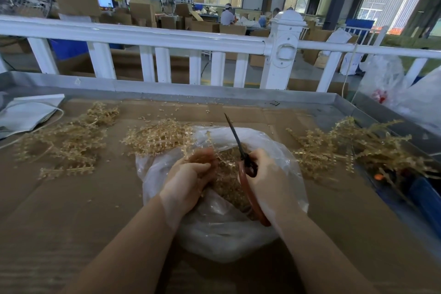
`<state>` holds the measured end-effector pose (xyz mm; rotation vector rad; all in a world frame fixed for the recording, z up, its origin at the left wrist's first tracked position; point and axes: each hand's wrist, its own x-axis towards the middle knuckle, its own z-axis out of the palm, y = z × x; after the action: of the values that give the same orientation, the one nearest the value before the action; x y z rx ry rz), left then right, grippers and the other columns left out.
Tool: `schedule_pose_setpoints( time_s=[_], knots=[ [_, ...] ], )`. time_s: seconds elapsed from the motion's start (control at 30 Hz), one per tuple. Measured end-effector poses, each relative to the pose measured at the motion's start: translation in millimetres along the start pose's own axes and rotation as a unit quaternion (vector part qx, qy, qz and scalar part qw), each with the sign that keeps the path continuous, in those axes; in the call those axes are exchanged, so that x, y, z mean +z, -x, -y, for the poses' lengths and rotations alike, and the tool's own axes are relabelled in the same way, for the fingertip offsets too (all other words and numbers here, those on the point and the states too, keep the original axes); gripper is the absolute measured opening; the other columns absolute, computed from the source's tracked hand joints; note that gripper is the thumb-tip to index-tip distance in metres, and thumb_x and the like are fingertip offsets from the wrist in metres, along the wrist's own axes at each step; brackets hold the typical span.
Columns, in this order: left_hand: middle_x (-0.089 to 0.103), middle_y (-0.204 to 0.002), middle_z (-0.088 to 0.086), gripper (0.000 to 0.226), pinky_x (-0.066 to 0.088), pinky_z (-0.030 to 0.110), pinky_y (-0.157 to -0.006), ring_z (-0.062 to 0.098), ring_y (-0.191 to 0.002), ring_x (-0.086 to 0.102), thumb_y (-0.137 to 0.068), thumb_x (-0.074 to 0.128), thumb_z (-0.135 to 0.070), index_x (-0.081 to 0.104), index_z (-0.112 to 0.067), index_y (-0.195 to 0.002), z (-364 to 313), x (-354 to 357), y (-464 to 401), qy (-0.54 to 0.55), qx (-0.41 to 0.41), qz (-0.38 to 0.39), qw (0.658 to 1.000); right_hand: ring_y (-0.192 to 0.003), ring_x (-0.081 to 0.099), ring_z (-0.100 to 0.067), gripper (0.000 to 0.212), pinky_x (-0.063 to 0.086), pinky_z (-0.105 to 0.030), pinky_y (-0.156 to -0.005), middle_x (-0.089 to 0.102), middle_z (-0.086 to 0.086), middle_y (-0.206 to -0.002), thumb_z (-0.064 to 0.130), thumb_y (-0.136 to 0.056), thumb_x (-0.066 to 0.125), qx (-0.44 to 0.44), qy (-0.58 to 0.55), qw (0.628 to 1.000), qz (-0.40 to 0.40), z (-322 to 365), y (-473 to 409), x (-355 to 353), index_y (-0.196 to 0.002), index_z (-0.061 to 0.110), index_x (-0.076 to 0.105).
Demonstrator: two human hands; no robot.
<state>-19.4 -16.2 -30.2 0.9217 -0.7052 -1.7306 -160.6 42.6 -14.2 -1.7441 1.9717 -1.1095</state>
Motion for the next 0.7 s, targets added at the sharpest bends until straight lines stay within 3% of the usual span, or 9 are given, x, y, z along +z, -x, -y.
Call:
schedule_pose_setpoints(
  time_s=[0.07,0.17,0.27,0.43,0.7],
  knots=[
    [0.065,-0.093,0.014,0.032,0.059,0.024,-0.067,0.019,-0.082,0.066,-0.090,0.040,0.017,0.064,-0.002,-0.097,2,2,1,-0.002,0.009,0.000,1.000,-0.075,0.057,-0.004,0.013,0.045,-0.016,-0.066,0.055,0.018,-0.078,0.029,-0.092,0.060,-0.028,0.038,0.999,-0.023,-3,5,3,-0.095,0.028,0.048],
    [0.065,-0.091,0.014,0.024,0.059,0.023,-0.064,0.015,-0.071,0.070,-0.090,0.046,0.013,0.063,-0.001,-0.099,3,2,2,0.007,0.024,-0.002,1.000,-0.078,0.058,-0.006,0.016,0.044,-0.018,-0.067,0.061,0.011,-0.088,0.037,-0.091,0.061,-0.049,0.076,0.995,-0.038,-8,11,9,-0.098,0.027,0.050],
    [0.065,-0.091,0.014,0.019,0.057,0.022,-0.059,0.014,-0.067,0.071,-0.089,0.051,0.011,0.061,0.001,-0.102,4,1,2,0.028,0.033,-0.011,0.999,-0.076,0.058,-0.005,0.021,0.046,-0.020,-0.067,0.062,0.011,-0.085,0.042,-0.088,0.063,-0.069,0.098,0.991,-0.064,-11,15,14,-0.098,0.027,0.051],
    [0.065,-0.086,0.016,0.024,0.056,0.021,-0.058,0.017,-0.070,0.071,-0.086,0.048,0.018,0.062,0.001,-0.095,5,-2,2,0.018,0.036,-0.008,0.999,-0.079,0.060,-0.006,0.023,0.033,-0.008,-0.060,0.064,0.010,-0.086,0.036,-0.086,0.067,-0.079,0.110,0.987,-0.085,-15,19,20,-0.101,0.025,0.053],
    [0.068,-0.082,0.015,0.026,0.057,0.024,-0.059,0.019,-0.072,0.072,-0.082,0.051,0.022,0.057,0.005,-0.101,8,0,4,0.018,0.054,-0.003,0.998,-0.081,0.062,-0.009,0.024,0.037,-0.012,-0.063,0.066,0.007,-0.088,0.028,-0.084,0.070,-0.085,0.090,0.986,-0.113,-16,23,22,-0.102,0.024,0.055]
  ],
)
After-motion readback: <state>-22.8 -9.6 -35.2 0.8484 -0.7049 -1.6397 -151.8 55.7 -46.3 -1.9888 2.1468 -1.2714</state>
